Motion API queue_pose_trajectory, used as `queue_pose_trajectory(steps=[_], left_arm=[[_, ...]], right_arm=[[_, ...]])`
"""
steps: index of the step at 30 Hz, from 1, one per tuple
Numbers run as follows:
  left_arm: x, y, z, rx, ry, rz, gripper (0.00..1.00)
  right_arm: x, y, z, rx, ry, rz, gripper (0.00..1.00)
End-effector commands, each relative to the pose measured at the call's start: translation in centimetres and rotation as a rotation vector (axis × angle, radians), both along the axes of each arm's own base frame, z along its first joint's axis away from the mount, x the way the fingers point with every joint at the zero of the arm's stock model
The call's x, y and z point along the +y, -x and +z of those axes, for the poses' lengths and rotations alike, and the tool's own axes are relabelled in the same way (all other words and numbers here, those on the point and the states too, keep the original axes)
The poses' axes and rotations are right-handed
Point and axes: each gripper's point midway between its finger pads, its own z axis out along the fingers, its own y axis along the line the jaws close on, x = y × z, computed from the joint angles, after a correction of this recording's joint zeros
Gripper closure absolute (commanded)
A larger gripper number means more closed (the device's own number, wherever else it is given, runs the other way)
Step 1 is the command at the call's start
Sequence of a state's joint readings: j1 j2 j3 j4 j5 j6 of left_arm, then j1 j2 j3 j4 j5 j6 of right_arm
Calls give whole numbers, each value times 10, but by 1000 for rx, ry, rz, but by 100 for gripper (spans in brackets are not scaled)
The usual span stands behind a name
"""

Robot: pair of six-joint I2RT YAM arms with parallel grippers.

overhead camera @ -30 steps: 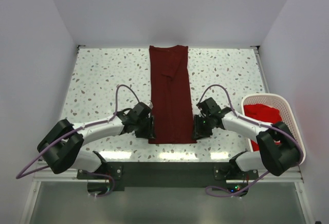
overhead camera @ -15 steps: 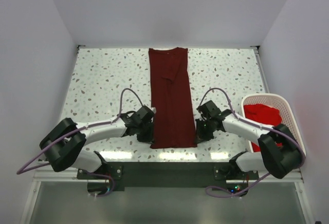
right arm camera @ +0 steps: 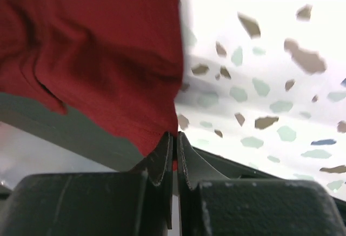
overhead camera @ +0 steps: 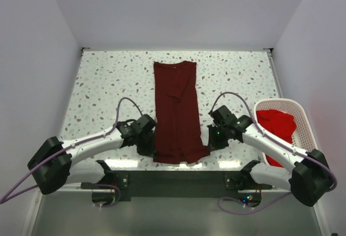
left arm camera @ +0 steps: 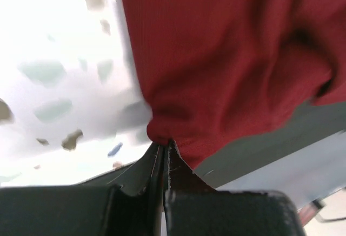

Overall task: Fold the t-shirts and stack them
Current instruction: Fold the tshirt

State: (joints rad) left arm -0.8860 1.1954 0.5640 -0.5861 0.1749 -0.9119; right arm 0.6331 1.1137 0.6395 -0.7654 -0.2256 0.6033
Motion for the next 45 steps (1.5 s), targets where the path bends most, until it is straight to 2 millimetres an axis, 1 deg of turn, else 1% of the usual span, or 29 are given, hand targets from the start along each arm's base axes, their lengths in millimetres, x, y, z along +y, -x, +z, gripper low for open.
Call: queue_pose_trajectory(steps=[1,2,3,5,6,7,8,9,10,11,13,14,16,18,20,21,23,28,31,34,35,36,37,39,40,41,43,44,45], left_arm=[[-13,-56,33,-123,49,38,100],[-8,-75,40,-159,54,70,100],[-12,-96,56,-220,70,91,100],[-4,-124,66,-271,53,121,100],[-8,-141,81,-310,69,127,100],[-7,-152,80,-319,56,123,100],[-3,-165,83,-334,56,144,100],[-5,-180,95,-371,72,156,100],[-3,-189,92,-369,62,164,100],[3,-201,94,-386,56,185,100],[5,-222,98,-420,58,201,100],[10,-231,99,-429,56,218,100],[10,-248,101,-452,52,224,100],[12,-265,99,-477,44,242,100],[15,-276,96,-493,40,252,100],[13,-283,89,-497,41,249,100],[11,-291,87,-504,46,245,100],[4,-307,71,-510,47,238,100],[7,-311,60,-505,20,257,100],[13,-314,49,-499,-10,277,99],[12,-314,47,-499,-13,277,95],[14,-314,43,-492,-23,282,92],[14,-315,42,-491,-26,281,84],[15,-313,42,-484,-31,282,75],[19,-315,44,-495,-49,295,67],[18,-313,45,-497,-45,295,63],[17,-309,58,-519,-40,299,52],[22,-304,58,-523,-67,309,49],[23,-300,71,-552,-65,318,47]], right_arm=[[10,-50,30,-167,12,-60,100],[12,-56,34,-183,21,-42,100],[12,-66,38,-206,40,-45,100],[21,-91,51,-266,30,-50,100],[23,-99,54,-278,26,-57,100],[24,-115,59,-290,22,-78,100],[25,-125,63,-306,18,-77,100],[26,-133,66,-314,13,-79,100],[29,-146,75,-337,3,-86,100],[25,-158,72,-340,17,-98,100],[21,-179,80,-360,8,-124,100],[21,-187,77,-356,16,-120,100],[20,-206,86,-392,10,-128,100],[23,-219,84,-396,8,-130,100],[25,-230,82,-405,-7,-129,100],[27,-234,75,-390,-4,-124,100],[31,-243,75,-408,-19,-120,100],[39,-256,50,-386,-25,-100,100],[39,-259,34,-372,-8,-92,100],[39,-265,28,-382,4,-86,100],[39,-265,22,-374,10,-79,100],[39,-267,23,-377,9,-78,100],[38,-268,22,-381,17,-70,94],[36,-271,25,-400,33,-66,84],[35,-270,27,-404,42,-59,73],[34,-271,30,-416,53,-61,69],[35,-268,43,-452,60,-52,63],[31,-269,47,-478,92,-56,62],[31,-266,56,-507,97,-53,62]])
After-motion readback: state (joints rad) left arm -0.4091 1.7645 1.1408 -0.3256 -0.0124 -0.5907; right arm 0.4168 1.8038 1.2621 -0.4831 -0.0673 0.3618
